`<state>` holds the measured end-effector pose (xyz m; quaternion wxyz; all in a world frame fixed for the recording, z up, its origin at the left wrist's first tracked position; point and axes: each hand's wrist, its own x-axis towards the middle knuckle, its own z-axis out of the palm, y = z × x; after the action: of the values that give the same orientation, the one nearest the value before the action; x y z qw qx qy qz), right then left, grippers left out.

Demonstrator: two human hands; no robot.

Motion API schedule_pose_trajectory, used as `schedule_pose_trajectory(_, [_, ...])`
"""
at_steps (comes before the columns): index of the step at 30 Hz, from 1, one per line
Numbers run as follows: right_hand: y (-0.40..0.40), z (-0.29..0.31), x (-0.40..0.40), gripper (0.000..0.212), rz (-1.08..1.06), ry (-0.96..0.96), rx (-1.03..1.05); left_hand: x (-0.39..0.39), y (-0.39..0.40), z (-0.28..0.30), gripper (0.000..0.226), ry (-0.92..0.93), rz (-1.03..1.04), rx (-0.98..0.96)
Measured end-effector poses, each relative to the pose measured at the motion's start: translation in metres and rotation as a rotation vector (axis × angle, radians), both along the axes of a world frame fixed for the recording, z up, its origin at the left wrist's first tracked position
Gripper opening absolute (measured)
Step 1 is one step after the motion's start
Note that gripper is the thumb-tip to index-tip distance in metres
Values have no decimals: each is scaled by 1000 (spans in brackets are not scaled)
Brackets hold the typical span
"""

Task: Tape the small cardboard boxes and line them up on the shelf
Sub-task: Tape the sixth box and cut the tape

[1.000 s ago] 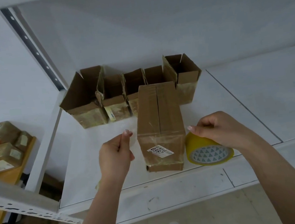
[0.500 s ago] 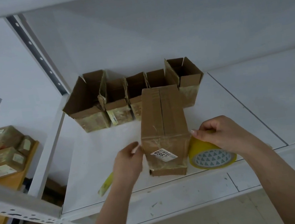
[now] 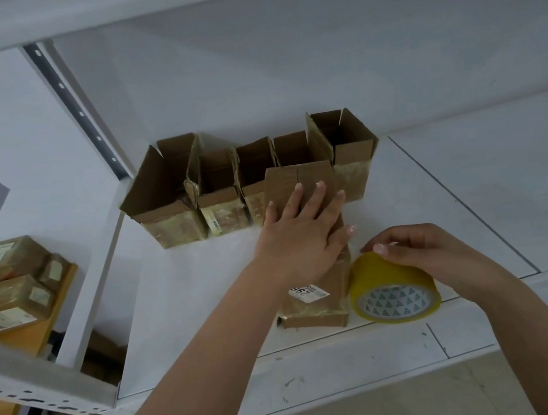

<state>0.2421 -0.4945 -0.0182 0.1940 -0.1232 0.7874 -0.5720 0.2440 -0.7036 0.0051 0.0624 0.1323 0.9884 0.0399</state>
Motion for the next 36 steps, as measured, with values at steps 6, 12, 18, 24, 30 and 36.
schedule_pose_trajectory(6, [-6,-7,-6,10,-27,111,238,-5,-7,-5,62,14,-25,5])
schedule_pose_trajectory(12, [-13,-14,-1,16,12,162,260,4,-12,2,64,29,-8,277])
schedule_pose_trajectory(18, [-10,-23,3,15,-75,225,153,26,-73,-9,38,436,574,1009])
schedule_pose_trajectory(24, [-11,-26,4,8,-97,198,142,67,-115,-93,45,-230,850,110])
schedule_pose_trajectory(30, [-13,-26,3,7,-105,166,141,87,-105,-122,13,-79,954,-38])
schedule_pose_trajectory(36, [-17,-28,2,9,-120,146,129,81,-115,-113,10,-7,882,57])
